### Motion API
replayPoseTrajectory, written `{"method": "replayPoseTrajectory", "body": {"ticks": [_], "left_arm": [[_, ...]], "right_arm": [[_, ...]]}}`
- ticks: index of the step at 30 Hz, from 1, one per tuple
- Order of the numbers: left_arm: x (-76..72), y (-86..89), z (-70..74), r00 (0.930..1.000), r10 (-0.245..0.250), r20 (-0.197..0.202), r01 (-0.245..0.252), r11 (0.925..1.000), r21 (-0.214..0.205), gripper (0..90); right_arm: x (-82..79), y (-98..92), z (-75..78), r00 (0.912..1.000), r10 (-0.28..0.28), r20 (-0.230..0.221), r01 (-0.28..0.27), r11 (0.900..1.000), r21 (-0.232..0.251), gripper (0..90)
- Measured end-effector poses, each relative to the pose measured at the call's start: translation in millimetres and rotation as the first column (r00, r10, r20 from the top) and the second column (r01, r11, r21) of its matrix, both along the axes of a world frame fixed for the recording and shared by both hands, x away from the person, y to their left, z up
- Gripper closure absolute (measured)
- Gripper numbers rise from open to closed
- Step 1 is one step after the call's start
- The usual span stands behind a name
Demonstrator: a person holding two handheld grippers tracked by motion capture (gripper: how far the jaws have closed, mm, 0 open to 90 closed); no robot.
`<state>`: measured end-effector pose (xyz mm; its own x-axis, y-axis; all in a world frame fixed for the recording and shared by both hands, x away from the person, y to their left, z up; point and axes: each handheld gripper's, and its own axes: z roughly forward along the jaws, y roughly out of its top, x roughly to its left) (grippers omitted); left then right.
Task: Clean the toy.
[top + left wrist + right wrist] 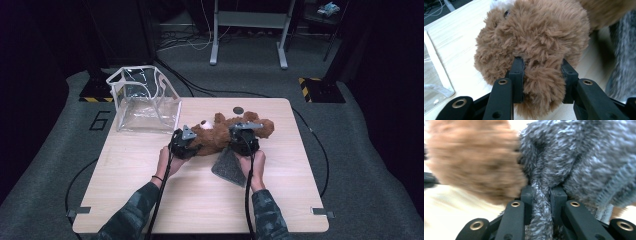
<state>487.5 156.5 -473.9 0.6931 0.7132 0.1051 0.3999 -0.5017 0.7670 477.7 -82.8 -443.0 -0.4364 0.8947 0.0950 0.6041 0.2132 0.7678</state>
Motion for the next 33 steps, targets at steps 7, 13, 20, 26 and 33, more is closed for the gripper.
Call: {"method": "replayPoseTrajectory", "body": {"ticks": [7,13,20,26,33], "left_arm": [[0.0,1.1,0.3,1.0000,0.002,-0.002,-0.002,1.0000,-0.006,63.1],[-0.6,2.4,2.1,1.0000,0.007,-0.004,-0.007,0.9998,-0.020,60.6],[-5.1,6.5,7.9,0.9990,0.045,-0.007,-0.045,0.9985,-0.032,44.4],[-7.2,10.4,8.8,0.9991,0.039,-0.015,-0.040,0.9986,-0.034,49.5],[-11.6,19.3,11.0,0.9989,0.047,-0.009,-0.047,0.9976,-0.052,53.8]], "right_arm": [[-6.8,16.2,14.7,0.9968,0.075,0.028,-0.076,0.9965,0.033,77.3],[-16.2,19.3,30.7,0.9920,0.106,0.069,-0.111,0.9907,0.079,77.3],[-38.8,25.1,50.0,0.9821,0.136,0.130,-0.148,0.9847,0.091,77.2],[-39.0,41.7,48.8,0.9837,0.125,0.129,-0.125,0.9922,-0.010,77.2],[-15.1,17.2,30.8,0.9941,-0.076,0.077,0.084,0.9916,-0.099,77.2]]}}
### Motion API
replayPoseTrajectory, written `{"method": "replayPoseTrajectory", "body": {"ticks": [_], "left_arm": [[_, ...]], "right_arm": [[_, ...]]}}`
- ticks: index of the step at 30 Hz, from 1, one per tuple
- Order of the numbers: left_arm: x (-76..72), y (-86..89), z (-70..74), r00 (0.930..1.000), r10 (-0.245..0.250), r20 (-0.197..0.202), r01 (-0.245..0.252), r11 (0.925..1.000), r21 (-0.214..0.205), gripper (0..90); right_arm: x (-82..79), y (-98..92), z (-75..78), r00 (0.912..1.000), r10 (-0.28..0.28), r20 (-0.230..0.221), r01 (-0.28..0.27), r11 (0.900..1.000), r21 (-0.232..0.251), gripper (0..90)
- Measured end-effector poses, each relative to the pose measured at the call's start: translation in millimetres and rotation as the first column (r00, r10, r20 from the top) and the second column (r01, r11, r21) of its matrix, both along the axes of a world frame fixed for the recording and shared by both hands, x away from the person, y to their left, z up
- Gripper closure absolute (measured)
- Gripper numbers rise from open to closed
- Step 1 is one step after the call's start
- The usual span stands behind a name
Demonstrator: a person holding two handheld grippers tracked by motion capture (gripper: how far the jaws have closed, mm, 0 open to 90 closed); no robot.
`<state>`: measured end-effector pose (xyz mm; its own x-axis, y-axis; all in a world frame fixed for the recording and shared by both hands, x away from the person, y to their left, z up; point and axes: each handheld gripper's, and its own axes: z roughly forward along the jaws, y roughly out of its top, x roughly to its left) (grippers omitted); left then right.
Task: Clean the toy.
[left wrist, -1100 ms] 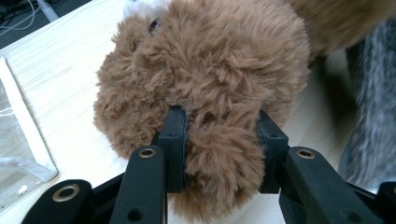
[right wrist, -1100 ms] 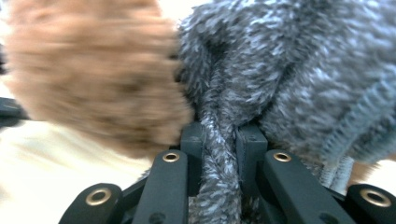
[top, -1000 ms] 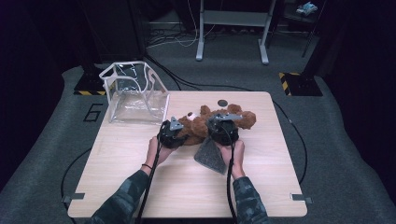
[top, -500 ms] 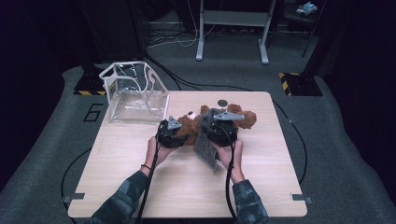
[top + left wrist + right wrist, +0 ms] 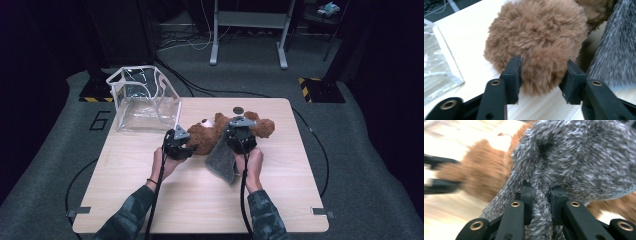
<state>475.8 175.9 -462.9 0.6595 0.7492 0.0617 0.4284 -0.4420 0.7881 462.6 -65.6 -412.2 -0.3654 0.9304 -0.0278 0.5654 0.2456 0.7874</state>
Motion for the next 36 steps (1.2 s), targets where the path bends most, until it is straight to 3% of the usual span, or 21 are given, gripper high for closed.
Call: {"method": "replayPoseTrajectory", "body": {"ticks": [1,2,4,7,11,15,16,18,22,23,26,27,33,36], "left_arm": [[0.0,0.0,0.0,1.0000,0.000,0.000,0.000,1.0000,0.000,51.3],[-1.0,6.4,2.5,0.9999,0.011,0.005,-0.011,0.9999,-0.011,50.1],[-1.1,8.5,3.1,0.9998,0.016,0.008,-0.016,0.9997,-0.018,49.5],[-1.5,14.6,4.8,0.9999,0.012,0.007,-0.012,0.9994,-0.031,52.8],[-1.4,11.9,5.2,0.9996,-0.018,0.020,0.019,0.9994,-0.031,67.2],[1.9,10.4,5.6,0.9994,-0.034,0.010,0.034,0.9988,-0.035,77.2],[2.5,9.8,4.8,0.9995,-0.025,0.020,0.026,0.9989,-0.040,79.2],[3.4,9.6,4.2,0.9995,-0.026,0.017,0.027,0.9989,-0.039,81.5],[5.2,10.5,2.4,0.9998,-0.017,0.013,0.017,0.9991,-0.040,83.2],[5.8,10.6,2.0,0.9998,-0.015,0.017,0.015,0.9991,-0.040,84.1],[7.0,11.2,1.1,0.9998,-0.011,0.018,0.011,0.9990,-0.042,86.2],[7.2,11.5,1.1,0.9998,-0.012,0.017,0.013,0.9990,-0.042,86.8],[8.0,11.6,0.8,0.9996,-0.018,0.021,0.019,0.9991,-0.039,87.4],[7.3,11.1,1.5,0.9995,-0.024,0.020,0.025,0.9987,-0.045,84.7]], "right_arm": [[0.0,0.0,0.0,1.0000,0.000,0.000,0.000,1.0000,0.000,77.2],[2.2,-13.0,-6.8,0.9991,-0.040,-0.017,0.040,0.9991,-0.013,77.2],[-0.6,-17.3,-7.9,0.9989,-0.041,-0.021,0.041,0.9992,-0.002,77.2],[-12.4,-15.7,-2.7,0.9999,0.009,0.009,-0.009,1.0000,0.000,77.3],[-33.5,0.9,11.9,0.9949,0.082,0.059,-0.082,0.9966,0.002,77.3],[-48.4,24.1,24.5,0.9833,0.160,0.086,-0.160,0.9871,-0.011,77.3],[-47.6,28.7,25.8,0.9795,0.178,0.093,-0.177,0.9839,-0.025,77.3],[-37.0,38.1,23.2,0.9810,0.180,0.072,-0.178,0.9834,-0.035,77.3],[-5.4,42.4,7.8,0.9917,0.128,0.010,-0.127,0.9904,-0.054,77.3],[3.3,40.9,1.7,0.9955,0.092,-0.021,-0.093,0.9937,-0.062,77.3],[14.5,28.5,-7.6,0.9988,0.039,-0.031,-0.041,0.9968,-0.069,77.5],[15.3,22.1,-8.3,0.9988,0.026,-0.042,-0.029,0.9975,-0.065,77.6],[6.4,-1.0,-5.3,0.9996,-0.029,0.000,0.029,0.9955,-0.090,77.5],[-1.8,-2.6,0.5,0.9998,-0.008,0.018,0.009,0.9968,-0.079,77.4]]}}
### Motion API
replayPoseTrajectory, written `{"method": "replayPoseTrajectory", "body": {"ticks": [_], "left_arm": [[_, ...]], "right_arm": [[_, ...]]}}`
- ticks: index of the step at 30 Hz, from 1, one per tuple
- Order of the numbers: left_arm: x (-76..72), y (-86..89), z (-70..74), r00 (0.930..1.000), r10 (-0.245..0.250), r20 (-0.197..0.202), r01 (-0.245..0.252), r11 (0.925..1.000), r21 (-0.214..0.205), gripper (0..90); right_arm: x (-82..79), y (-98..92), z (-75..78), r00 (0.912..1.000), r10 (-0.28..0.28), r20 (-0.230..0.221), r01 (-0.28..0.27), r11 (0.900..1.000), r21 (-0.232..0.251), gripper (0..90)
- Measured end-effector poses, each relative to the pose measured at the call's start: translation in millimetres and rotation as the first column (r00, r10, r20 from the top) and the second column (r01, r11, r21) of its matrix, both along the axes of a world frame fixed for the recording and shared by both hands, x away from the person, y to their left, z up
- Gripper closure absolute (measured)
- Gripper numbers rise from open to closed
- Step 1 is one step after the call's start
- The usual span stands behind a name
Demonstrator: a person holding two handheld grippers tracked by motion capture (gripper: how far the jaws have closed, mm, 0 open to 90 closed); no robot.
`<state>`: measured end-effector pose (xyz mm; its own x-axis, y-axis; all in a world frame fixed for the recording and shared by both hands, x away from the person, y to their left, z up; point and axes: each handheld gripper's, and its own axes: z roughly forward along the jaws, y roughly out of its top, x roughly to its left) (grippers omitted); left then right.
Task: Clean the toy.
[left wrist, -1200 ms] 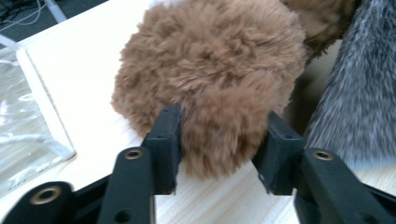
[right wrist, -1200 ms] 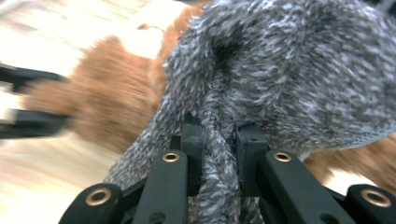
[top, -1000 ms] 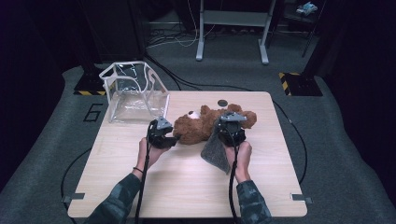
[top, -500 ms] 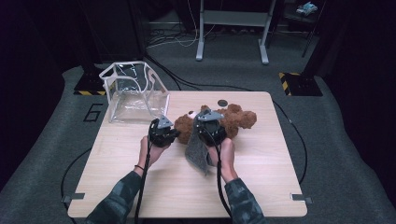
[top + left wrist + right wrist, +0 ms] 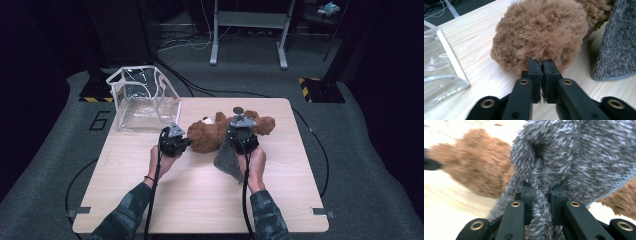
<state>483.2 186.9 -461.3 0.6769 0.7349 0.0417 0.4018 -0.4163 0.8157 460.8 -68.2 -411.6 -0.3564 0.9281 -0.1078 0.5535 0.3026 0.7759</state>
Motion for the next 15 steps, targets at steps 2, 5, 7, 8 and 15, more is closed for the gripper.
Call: {"method": "replayPoseTrajectory", "body": {"ticks": [2,5,7,8,15], "left_arm": [[0.2,-1.6,1.3,0.9999,-0.006,-0.014,0.006,1.0000,0.005,66.6],[1.1,-4.7,3.8,0.9999,-0.015,0.002,0.015,0.9996,0.024,72.3],[2.2,-5.2,4.7,1.0000,-0.009,0.003,0.009,0.9999,0.011,81.9],[3.1,-4.4,5.4,0.9999,-0.013,-0.005,0.013,0.9998,0.016,85.3],[7.3,-1.6,4.9,0.9998,-0.014,-0.013,0.014,0.9998,0.014,88.3]], "right_arm": [[-4.9,8.7,2.6,0.9987,0.050,0.007,-0.050,0.9982,0.034,77.3],[-6.1,34.8,1.0,0.9898,0.143,-0.001,-0.142,0.9874,0.070,77.3],[-4.0,52.5,-2.5,0.9821,0.187,-0.024,-0.185,0.9805,0.066,77.2],[-1.6,61.0,-5.3,0.9772,0.211,-0.021,-0.210,0.9762,0.055,77.2],[18.8,63.1,-23.6,0.9839,0.161,-0.077,-0.155,0.9847,0.080,77.3]]}}
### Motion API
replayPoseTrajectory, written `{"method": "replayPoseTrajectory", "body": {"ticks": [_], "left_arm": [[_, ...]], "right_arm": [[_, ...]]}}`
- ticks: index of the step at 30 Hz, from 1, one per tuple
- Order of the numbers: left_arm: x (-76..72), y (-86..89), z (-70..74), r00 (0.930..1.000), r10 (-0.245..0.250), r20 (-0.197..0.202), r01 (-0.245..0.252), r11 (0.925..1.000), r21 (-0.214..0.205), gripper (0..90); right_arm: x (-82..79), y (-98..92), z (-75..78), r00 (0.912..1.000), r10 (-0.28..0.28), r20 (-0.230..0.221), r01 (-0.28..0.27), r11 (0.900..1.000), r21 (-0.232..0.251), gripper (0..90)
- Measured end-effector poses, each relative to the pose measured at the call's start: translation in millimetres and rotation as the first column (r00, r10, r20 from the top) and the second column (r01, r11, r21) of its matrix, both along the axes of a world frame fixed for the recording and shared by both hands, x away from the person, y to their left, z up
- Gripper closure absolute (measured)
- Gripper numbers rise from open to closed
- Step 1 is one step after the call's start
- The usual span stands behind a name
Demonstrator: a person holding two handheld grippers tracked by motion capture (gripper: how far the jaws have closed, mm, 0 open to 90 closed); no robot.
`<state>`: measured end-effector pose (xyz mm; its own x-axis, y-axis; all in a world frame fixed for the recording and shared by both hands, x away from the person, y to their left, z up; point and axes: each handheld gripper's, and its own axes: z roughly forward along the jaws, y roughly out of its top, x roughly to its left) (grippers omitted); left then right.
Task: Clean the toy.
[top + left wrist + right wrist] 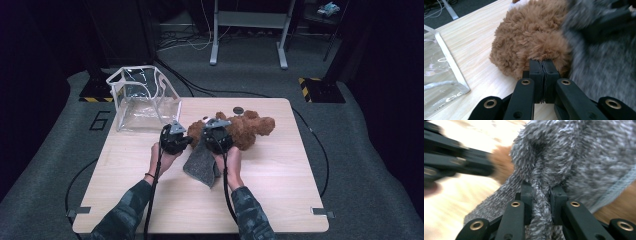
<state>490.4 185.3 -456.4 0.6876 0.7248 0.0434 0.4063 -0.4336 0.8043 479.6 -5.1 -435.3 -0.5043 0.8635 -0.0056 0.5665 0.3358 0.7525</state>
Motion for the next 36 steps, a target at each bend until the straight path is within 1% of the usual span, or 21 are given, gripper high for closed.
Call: {"method": "replayPoseTrajectory", "body": {"ticks": [1,2,5,7,8,10,11,12,13,14,15,16,17,18,19,21,23,27,28,31,36], "left_arm": [[0.7,0.4,-0.6,1.0000,0.005,0.004,-0.005,1.0000,-0.004,88.4],[1.0,0.7,-1.0,1.0000,0.006,0.005,-0.006,0.9999,-0.008,88.3],[1.3,1.0,-1.0,0.9999,0.008,0.008,-0.007,0.9998,-0.016,88.4],[1.1,-0.1,-0.4,0.9999,0.009,0.013,-0.009,0.9999,-0.010,88.3],[1.2,-0.5,0.2,0.9999,0.009,0.007,-0.009,0.9999,-0.007,87.9],[1.3,-1.2,0.3,0.9999,0.011,0.006,-0.011,0.9999,-0.005,81.3],[1.0,-3.1,0.7,0.9998,0.015,0.011,-0.015,0.9999,-0.004,81.3],[0.7,-5.0,1.0,0.9999,0.011,0.013,-0.011,0.9999,0.005,71.1],[0.5,-7.1,0.7,0.9997,0.014,0.019,-0.014,0.9999,0.005,70.8],[0.5,-7.7,0.8,0.9997,0.015,0.021,-0.016,0.9999,0.005,72.7],[0.8,-8.2,0.7,0.9996,0.019,0.023,-0.019,0.9998,0.004,76.2],[1.2,-8.4,0.3,0.9994,0.023,0.024,-0.023,0.9997,0.005,79.4],[2.0,-8.3,-0.9,0.9995,0.025,0.020,-0.025,0.9997,-0.001,83.2],[2.5,-7.9,-1.4,0.9995,0.025,0.019,-0.025,0.9997,0.000,85.7],[3.0,-7.5,-2.0,0.9995,0.027,0.017,-0.027,0.9996,-0.004,86.5],[3.5,-6.4,-2.2,0.9995,0.026,0.014,-0.026,0.9997,-0.001,87.4],[4.2,-5.2,-2.1,0.9997,0.022,0.011,-0.022,0.9997,0.006,87.7],[5.5,-4.4,-3.5,0.9995,0.027,0.016,-0.027,0.9996,-0.004,87.9],[5.5,-4.5,-3.6,0.9995,0.026,0.015,-0.026,0.9996,-0.007,87.8],[5.5,-4.0,-3.6,0.9996,0.024,0.017,-0.024,0.9997,-0.006,87.8],[5.7,-3.2,-3.9,0.9997,0.019,0.015,-0.019,0.9998,-0.005,87.8]], "right_arm": [[0.3,-6.6,-1.0,0.9997,-0.024,0.001,0.024,0.9997,-0.011,77.3],[0.6,-15.3,-2.1,0.9976,-0.069,-0.002,0.069,0.9973,-0.023,77.4],[0.6,-40.6,-3.7,0.9919,-0.126,-0.015,0.126,0.9920,-0.003,77.6],[-3.4,-53.7,-3.7,0.9886,-0.151,0.010,0.151,0.9884,-0.017,77.5],[-5.9,-57.0,-3.6,0.9886,-0.150,0.016,0.150,0.9885,-0.019,77.5],[-9.1,-57.8,-3.5,0.9898,-0.142,0.010,0.142,0.9898,-0.008,77.4],[-10.4,-57.7,-3.9,0.9924,-0.121,0.023,0.121,0.9926,-0.014,77.4],[-15.8,-48.4,-4.5,0.9972,-0.071,0.020,0.071,0.9974,-0.002,77.4],[-16.5,-43.2,-5.3,0.9986,-0.052,0.012,0.052,0.9986,0.003,77.4],[-17.2,-32.1,-7.7,0.9998,-0.022,-0.002,0.022,0.9998,-0.001,77.4],[-16.1,-25.8,-10.0,1.0000,0.009,-0.003,-0.009,0.9999,-0.006,77.4],[-15.3,-16.5,-13.6,0.9994,0.030,-0.018,-0.030,0.9996,-0.001,77.3],[-13.6,-8.5,-18.0,0.9982,0.052,-0.029,-0.052,0.9986,0.009,77.3],[-11.5,-0.8,-23.7,0.9951,0.085,-0.051,-0.084,0.9962,0.020,77.3],[-9.3,2.7,-27.5,0.9943,0.097,-0.045,-0.096,0.9951,0.022,77.3],[-5.2,9.2,-36.5,0.9921,0.100,-0.075,-0.098,0.9945,0.039,77.4],[-1.6,9.1,-43.2,0.9926,0.083,-0.089,-0.080,0.9962,0.033,77.4],[2.2,-6.0,-47.8,0.9935,0.034,-0.109,-0.029,0.9985,0.046,77.5],[2.1,-12.8,-47.7,0.9936,0.011,-0.113,-0.006,0.9991,0.042,77.4],[2.2,-32.1,-47.0,0.9935,-0.030,-0.110,0.034,0.9988,0.036,77.4],[2.4,-74.2,-48.1,0.9871,-0.113,-0.113,0.118,0.9921,0.042,77.4]]}}
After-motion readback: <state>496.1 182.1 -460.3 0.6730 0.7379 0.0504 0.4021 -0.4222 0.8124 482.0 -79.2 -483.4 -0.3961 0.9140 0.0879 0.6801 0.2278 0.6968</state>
